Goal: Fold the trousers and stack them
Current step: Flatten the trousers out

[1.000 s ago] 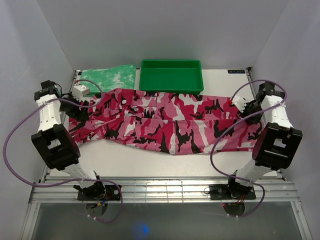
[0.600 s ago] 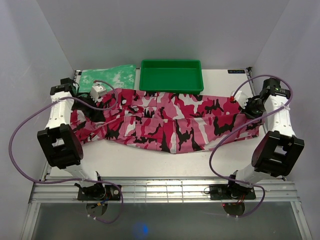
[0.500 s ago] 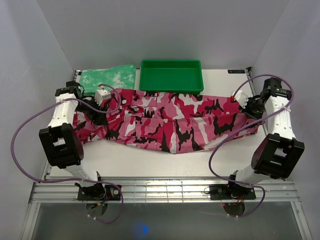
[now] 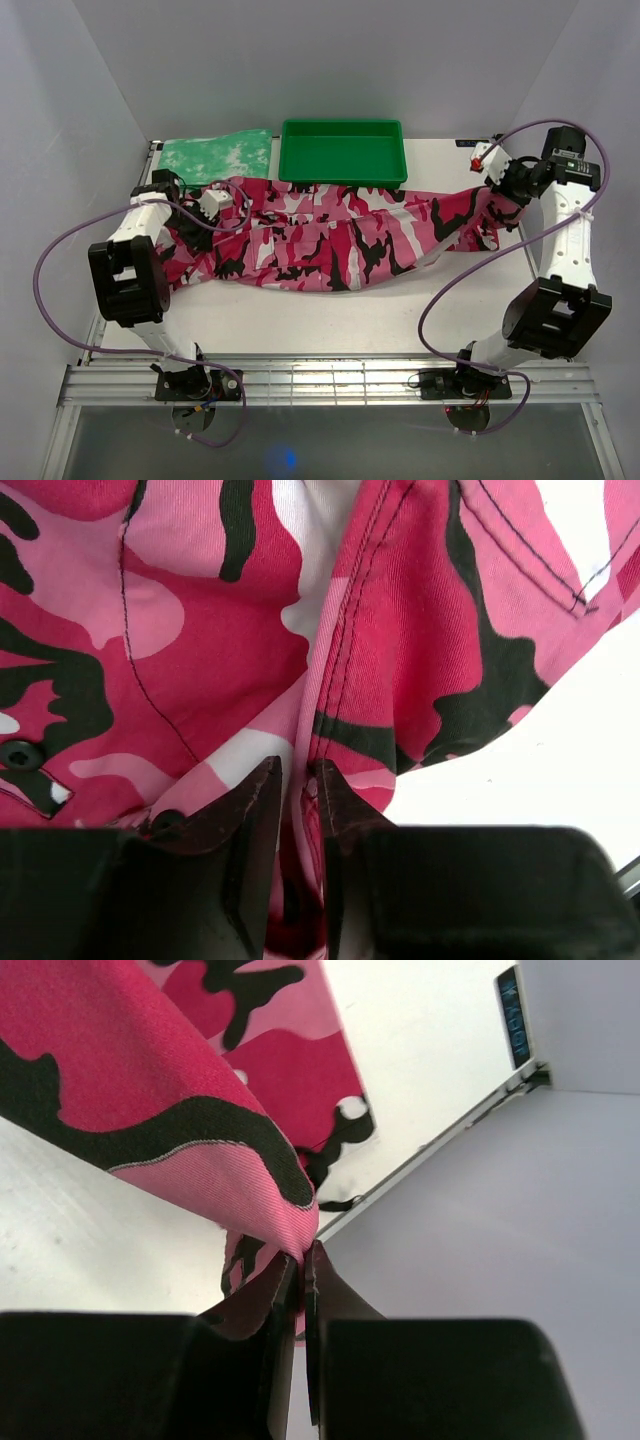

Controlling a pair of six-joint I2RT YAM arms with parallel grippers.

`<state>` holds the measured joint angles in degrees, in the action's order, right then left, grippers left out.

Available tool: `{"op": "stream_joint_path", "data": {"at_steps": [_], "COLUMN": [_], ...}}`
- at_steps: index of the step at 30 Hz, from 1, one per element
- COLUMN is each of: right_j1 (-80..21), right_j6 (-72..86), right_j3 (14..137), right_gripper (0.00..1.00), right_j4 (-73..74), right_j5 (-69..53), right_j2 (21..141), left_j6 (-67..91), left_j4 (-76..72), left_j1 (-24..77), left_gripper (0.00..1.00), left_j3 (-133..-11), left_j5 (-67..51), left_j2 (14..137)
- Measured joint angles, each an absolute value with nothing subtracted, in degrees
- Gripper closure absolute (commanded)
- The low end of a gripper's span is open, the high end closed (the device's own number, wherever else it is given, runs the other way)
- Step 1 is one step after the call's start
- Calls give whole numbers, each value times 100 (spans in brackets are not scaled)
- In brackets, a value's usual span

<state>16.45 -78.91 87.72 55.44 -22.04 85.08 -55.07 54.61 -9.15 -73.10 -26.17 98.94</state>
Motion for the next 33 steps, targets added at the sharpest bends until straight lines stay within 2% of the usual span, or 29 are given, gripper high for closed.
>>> {"op": "stream_joint_path", "data": {"at_steps": [2, 3, 4, 5, 8, 12, 15, 17, 18, 21, 22, 25, 32, 33], "right_j1": [1629, 1619, 1603, 1588, 1514, 1398, 1343, 1330, 1330, 1330, 1330, 1330, 1319, 1317], "right_j6": [-7784, -7723, -7671, -7620, -7505, -7417, -7387, -7387, -7387, -7384, -7382, -7363, -7185, -7153], "right_j3": [9065, 9238, 9397, 9529, 9817, 9850, 9850, 9848, 9848, 9848, 9848, 9848, 10394, 10578], "right_gripper": [92, 92, 92, 92, 92, 92, 92, 92, 92, 92, 92, 92, 92, 92], "right_j4": [5489, 5474, 5450, 5422, 5411, 5406, 5400, 5400, 5400, 5398, 5395, 5360, 5251, 5249], "right_j5": [-2265, -2281, -2292, -2296, -2294, -2287, -2287, -2283, -2281, -2261, -2255, -2237, -2084, -2075], "right_j2": [8691, 8820, 8949, 9070, 9371, 9491, 9494, 9494, 9494, 9494, 9494, 9494, 9924, 10044], "left_j6": [-5478, -5481, -5485, -5505, -5513, -5485, -5417, -5365, -5339, -5210, -5181, -5043, -4875, -4871], "left_j4": [5498, 5568, 5634, 5725, 5911, 6106, 6134, 6112, 6099, 6071, 6058, 6049, 6259, 6300], "left_j1": [-915, -915, -915, -915, -908, -834, -746, -681, -644, -543, -530, -484, -558, -580], "left_gripper": [71, 68, 64, 56, 45, 40, 39, 44, 58, 75, 85, 99, 100, 91], "left_j3": [-7367, -7443, -7553, -7693, -7944, -7968, -7966, -7946, -7929, -7894, -7887, -7907, -8597, -8707], "left_j5": [-2637, -2661, -2720, -2825, -3094, -3308, -3422, -3481, -3507, -3564, -3579, -3638, -3645, -3645], "left_j2": [9913, 9950, 10003, 10077, 10217, 10309, 10363, 10381, 10381, 10383, 10383, 10436, 10787, 10790]}}
